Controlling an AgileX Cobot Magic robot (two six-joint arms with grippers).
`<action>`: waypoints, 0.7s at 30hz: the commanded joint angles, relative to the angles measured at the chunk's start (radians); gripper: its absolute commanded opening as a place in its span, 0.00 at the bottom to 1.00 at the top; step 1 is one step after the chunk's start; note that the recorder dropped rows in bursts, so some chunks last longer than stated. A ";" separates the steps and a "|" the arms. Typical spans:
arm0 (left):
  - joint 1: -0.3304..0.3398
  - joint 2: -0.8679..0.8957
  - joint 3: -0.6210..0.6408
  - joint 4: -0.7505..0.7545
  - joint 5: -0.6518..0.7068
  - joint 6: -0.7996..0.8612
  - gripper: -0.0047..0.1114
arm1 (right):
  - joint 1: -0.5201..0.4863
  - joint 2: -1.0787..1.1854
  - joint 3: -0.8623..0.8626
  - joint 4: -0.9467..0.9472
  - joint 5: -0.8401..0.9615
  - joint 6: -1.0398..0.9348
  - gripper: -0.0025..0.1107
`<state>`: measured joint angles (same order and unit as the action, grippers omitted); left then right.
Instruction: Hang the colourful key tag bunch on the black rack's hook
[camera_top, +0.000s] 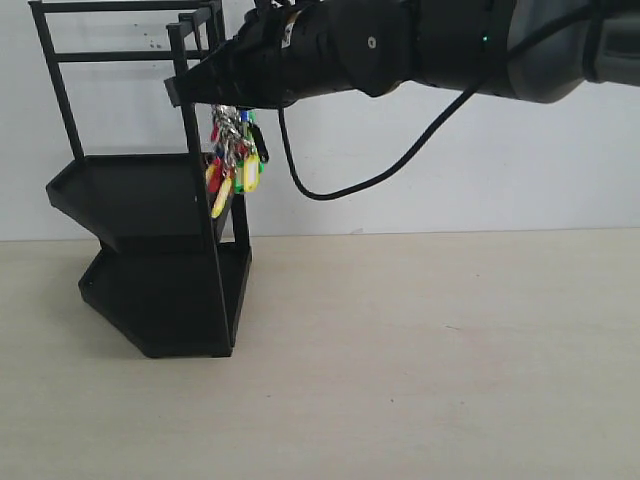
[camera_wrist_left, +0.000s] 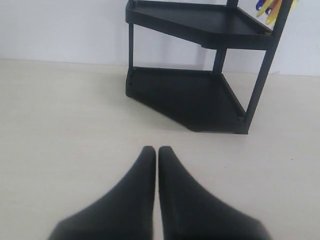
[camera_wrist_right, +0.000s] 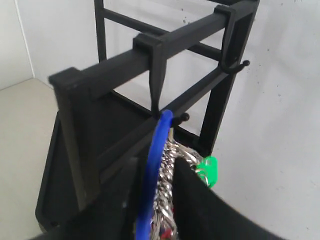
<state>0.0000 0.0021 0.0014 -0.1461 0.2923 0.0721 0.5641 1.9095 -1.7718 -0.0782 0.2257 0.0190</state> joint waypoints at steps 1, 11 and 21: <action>-0.001 -0.002 -0.001 0.005 -0.008 0.003 0.08 | 0.002 -0.010 -0.014 -0.009 -0.024 -0.010 0.68; -0.001 -0.002 -0.001 0.005 -0.008 0.003 0.08 | -0.041 -0.012 -0.014 -0.018 0.139 0.072 0.52; -0.001 -0.002 -0.001 0.005 -0.008 0.003 0.08 | -0.077 -0.016 -0.014 -0.006 0.248 0.046 0.52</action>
<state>0.0000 0.0021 0.0014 -0.1461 0.2923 0.0721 0.4900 1.9077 -1.7802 -0.0894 0.4636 0.0801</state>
